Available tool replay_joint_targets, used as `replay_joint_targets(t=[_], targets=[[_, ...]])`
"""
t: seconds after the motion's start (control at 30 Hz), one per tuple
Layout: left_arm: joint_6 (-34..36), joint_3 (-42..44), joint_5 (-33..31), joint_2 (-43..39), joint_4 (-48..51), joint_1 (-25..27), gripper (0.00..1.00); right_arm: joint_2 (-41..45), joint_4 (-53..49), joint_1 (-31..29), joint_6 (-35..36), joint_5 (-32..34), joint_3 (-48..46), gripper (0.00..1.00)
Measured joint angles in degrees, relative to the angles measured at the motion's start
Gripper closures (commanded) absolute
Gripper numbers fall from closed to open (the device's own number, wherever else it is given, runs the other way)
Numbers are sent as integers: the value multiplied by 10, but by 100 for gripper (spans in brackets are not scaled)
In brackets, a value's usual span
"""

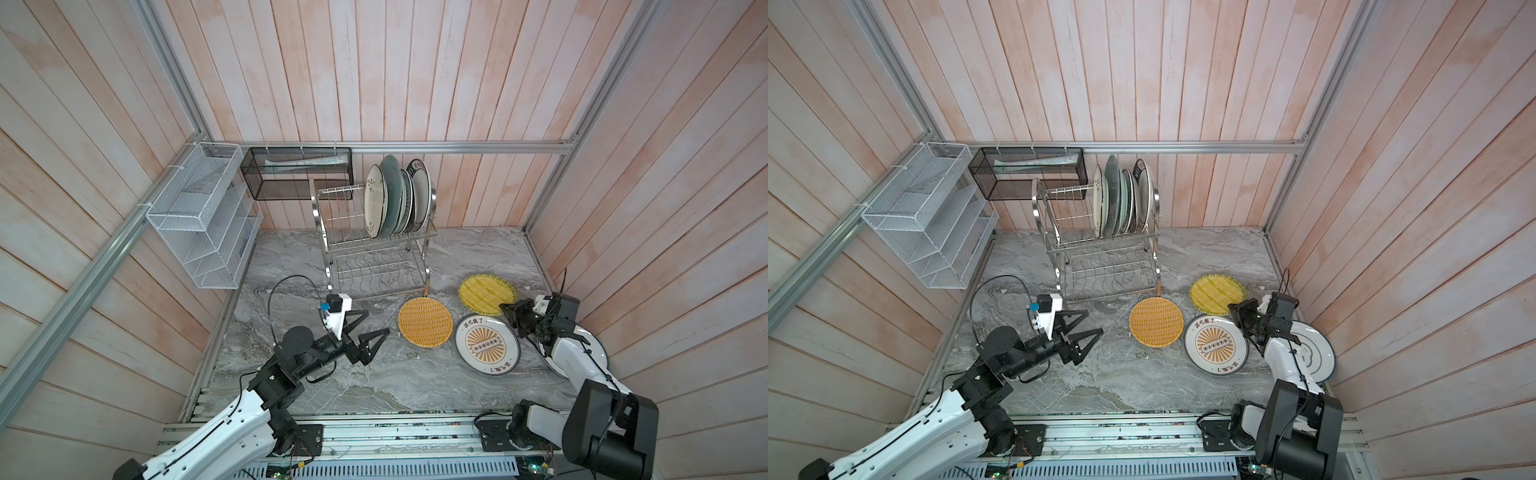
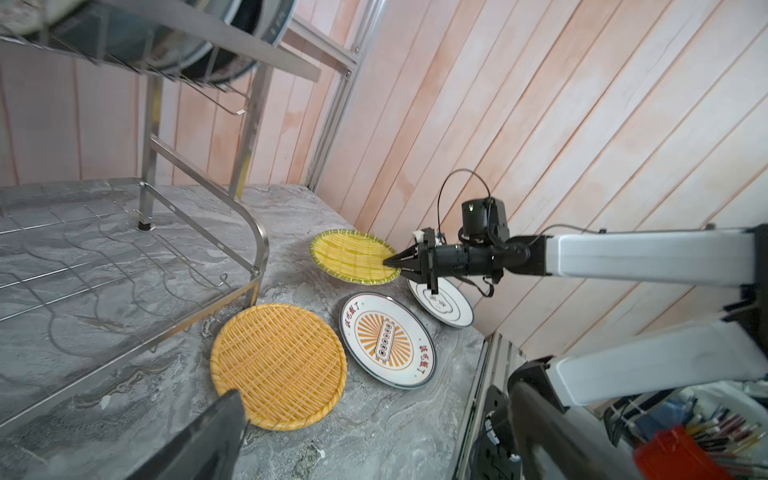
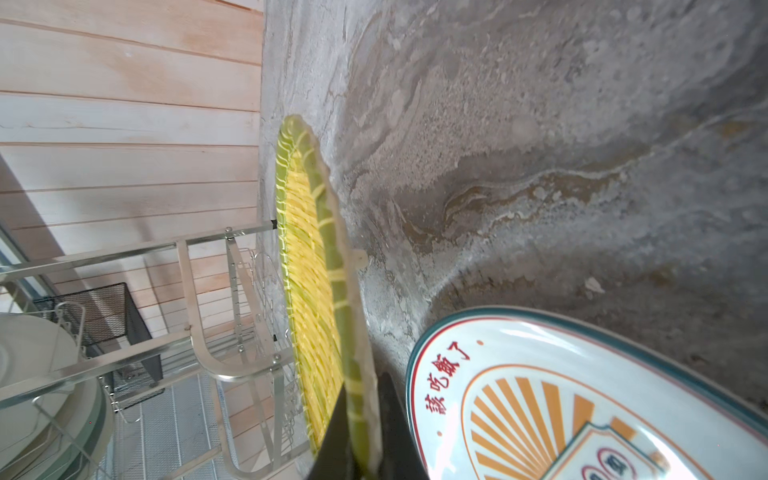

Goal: Load the plates into the dish rack
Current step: 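Grasp the bamboo tray's top rim with the left gripper while the right holds it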

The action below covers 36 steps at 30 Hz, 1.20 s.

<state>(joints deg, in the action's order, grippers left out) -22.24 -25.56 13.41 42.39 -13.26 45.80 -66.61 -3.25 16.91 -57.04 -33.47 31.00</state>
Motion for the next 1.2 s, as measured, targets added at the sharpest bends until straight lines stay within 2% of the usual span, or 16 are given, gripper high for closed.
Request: replay_joint_targets(t=[0.13,0.23,0.33,0.63,0.83,1.03,1.2], targets=[[68,-36,-84,114,-13,99,2,40,-60,-38,0,21,5,100],[134,-84,-137,193,-18,161,7,71,-95,-57,-4,33,6,100],[204,-141,-177,267,-26,199,13,93,-127,-68,-11,40,12,100],[398,-245,-268,437,-80,243,25,145,-184,-96,-27,53,33,100],[514,-279,-303,518,-117,255,34,168,-208,-114,-37,54,33,100],[604,-300,-325,578,-143,255,44,188,-217,-127,-47,54,33,100],[649,-322,-339,615,-169,255,54,202,-226,-129,-54,54,34,100]])
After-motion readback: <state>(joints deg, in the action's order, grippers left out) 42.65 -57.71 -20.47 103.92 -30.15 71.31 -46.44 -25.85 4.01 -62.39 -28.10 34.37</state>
